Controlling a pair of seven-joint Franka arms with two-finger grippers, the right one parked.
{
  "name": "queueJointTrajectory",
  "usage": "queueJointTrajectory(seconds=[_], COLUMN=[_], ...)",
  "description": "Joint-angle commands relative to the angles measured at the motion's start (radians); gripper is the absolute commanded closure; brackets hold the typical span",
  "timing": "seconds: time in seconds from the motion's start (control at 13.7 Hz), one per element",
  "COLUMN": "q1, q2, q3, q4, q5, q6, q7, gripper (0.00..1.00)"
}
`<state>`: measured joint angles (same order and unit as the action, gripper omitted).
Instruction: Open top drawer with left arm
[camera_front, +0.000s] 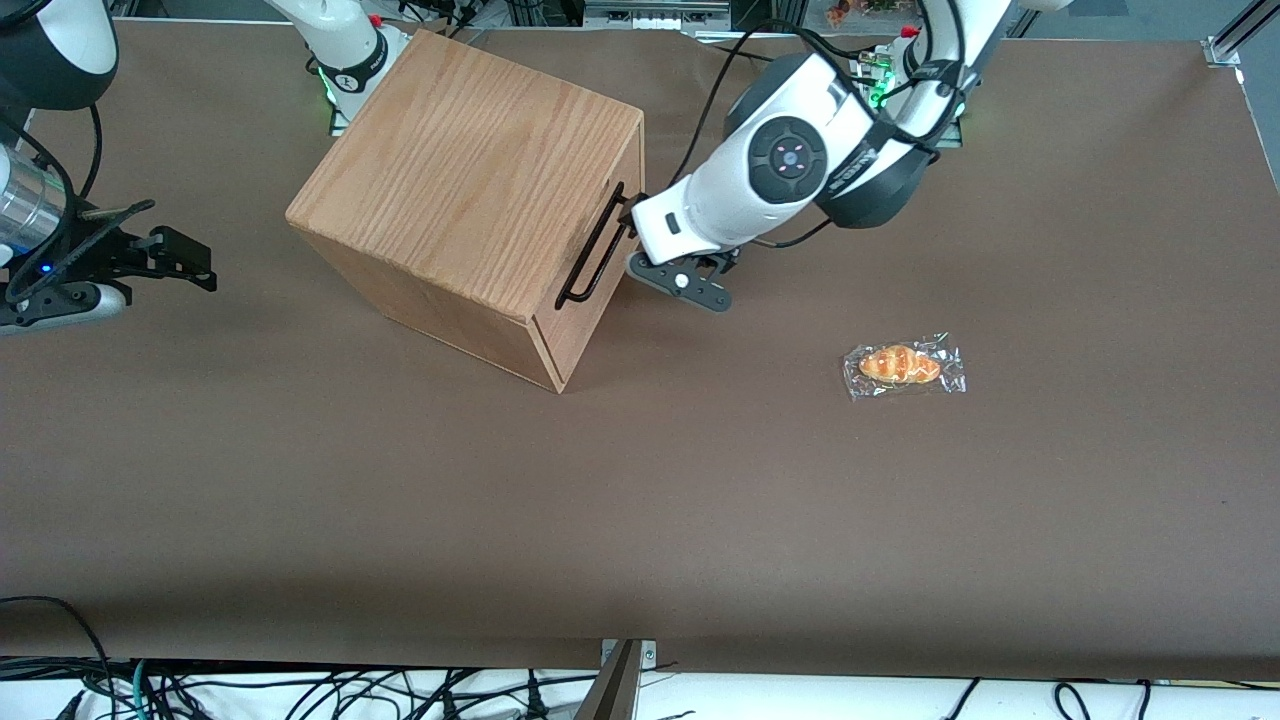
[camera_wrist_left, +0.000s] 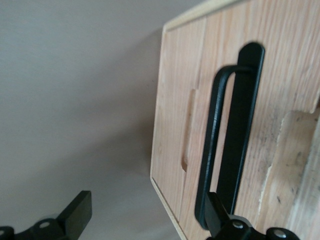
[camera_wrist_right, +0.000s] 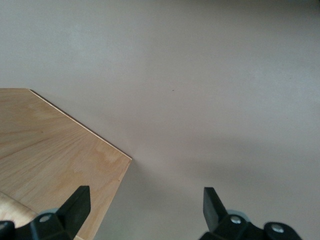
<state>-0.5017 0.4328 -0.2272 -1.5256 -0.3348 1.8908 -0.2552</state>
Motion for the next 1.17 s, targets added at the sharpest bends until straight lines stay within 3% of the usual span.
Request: queueJointTrajectory(seconds=[0.0,0.22,1.1], q1=[-0.029,-0.029,0.021], q2=[0.075,0.112,0.196], q3=[0.012,0.014,0.022], q4=[0.088,0.124,0.171], q5=[-0.020,-0.084,-0.081], q6=[0.005,0.005,0.019], q7=[0.001,0.014,0.065], gripper=[0.00,0.00,0.00])
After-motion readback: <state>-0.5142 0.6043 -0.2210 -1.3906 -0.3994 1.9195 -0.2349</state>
